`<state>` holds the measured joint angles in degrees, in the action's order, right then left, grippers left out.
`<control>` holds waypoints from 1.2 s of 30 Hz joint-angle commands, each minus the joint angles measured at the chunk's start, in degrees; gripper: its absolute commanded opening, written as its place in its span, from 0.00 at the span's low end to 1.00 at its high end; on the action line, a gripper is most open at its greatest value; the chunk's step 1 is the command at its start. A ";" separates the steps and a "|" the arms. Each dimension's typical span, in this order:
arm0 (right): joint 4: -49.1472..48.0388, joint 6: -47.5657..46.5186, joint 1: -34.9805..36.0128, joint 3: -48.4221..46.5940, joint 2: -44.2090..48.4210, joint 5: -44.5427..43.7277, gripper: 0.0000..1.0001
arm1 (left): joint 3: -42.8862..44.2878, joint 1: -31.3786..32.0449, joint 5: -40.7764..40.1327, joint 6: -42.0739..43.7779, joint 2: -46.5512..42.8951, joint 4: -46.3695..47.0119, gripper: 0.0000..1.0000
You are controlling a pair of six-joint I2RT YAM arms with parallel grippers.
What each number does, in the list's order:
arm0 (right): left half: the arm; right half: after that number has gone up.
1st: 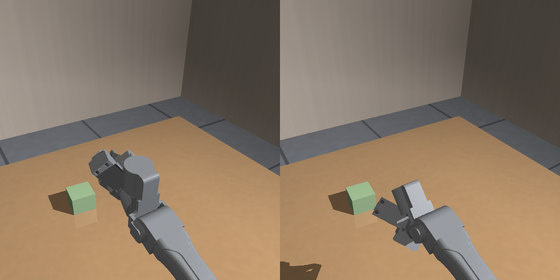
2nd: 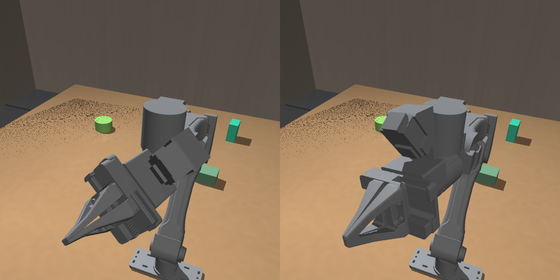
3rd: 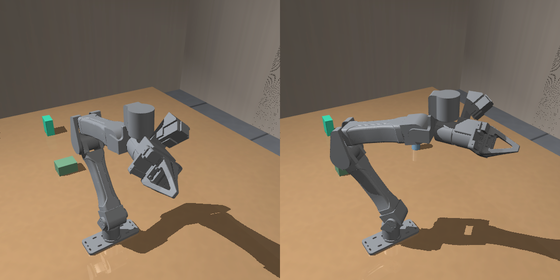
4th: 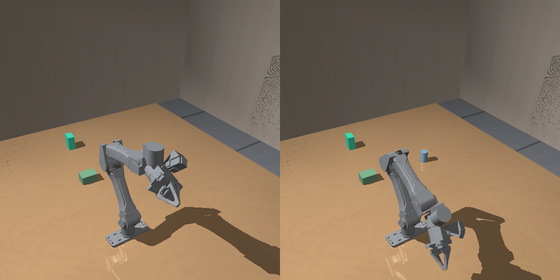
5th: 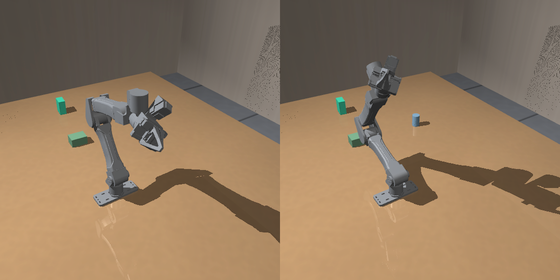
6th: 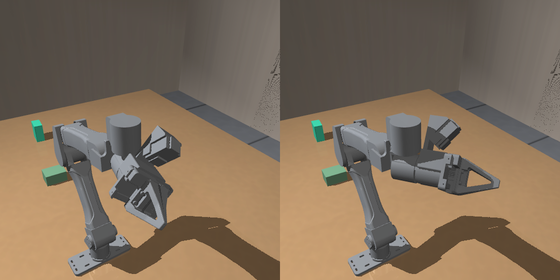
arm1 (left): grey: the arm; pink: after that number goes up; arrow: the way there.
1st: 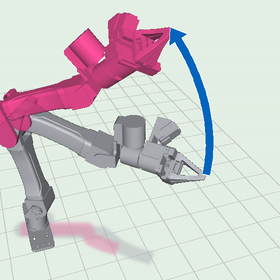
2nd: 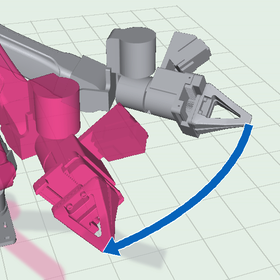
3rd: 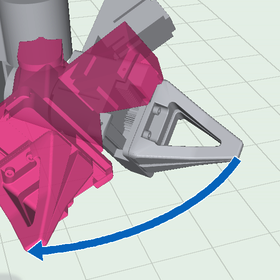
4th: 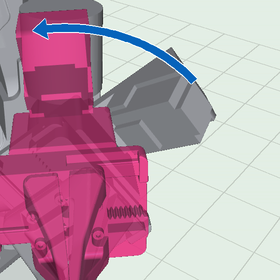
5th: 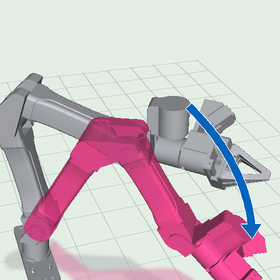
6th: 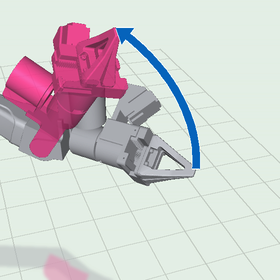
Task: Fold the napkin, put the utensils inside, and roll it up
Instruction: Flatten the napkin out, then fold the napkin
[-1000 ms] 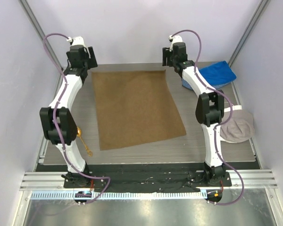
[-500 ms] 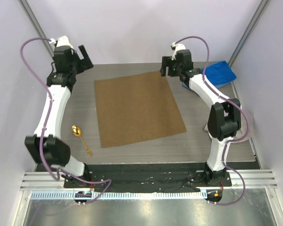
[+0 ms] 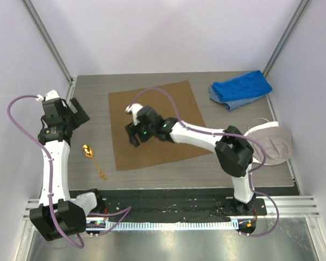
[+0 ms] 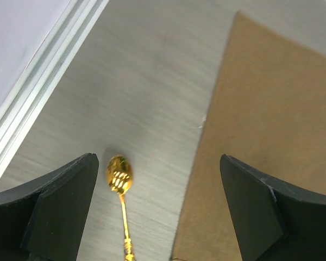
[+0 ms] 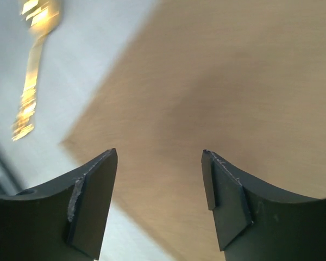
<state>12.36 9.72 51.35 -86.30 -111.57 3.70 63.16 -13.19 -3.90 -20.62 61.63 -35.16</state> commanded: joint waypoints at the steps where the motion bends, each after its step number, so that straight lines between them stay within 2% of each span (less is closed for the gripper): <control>1: 1.08 0.57 7.77 -6.05 -4.08 0.34 0.69 | -3.04 -0.87 -1.37 0.76 -2.13 2.11 1.00; 4: 3.62 0.04 12.17 -9.66 -7.34 -1.50 0.68 | -2.42 -0.78 -1.02 0.67 -1.60 0.97 1.00; 11: 5.83 -1.45 17.55 -13.98 -13.23 -3.44 0.60 | -3.30 -0.87 0.48 0.14 -2.65 1.32 1.00; 36: 6.97 -5.67 20.98 -18.46 -20.97 -8.45 0.51 | -4.00 -0.87 1.88 -0.30 -4.06 1.49 1.00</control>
<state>18.98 5.17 71.92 -102.37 -131.79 -3.57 59.37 -13.96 -2.87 -20.64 58.74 -35.44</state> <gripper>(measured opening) 0.516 0.996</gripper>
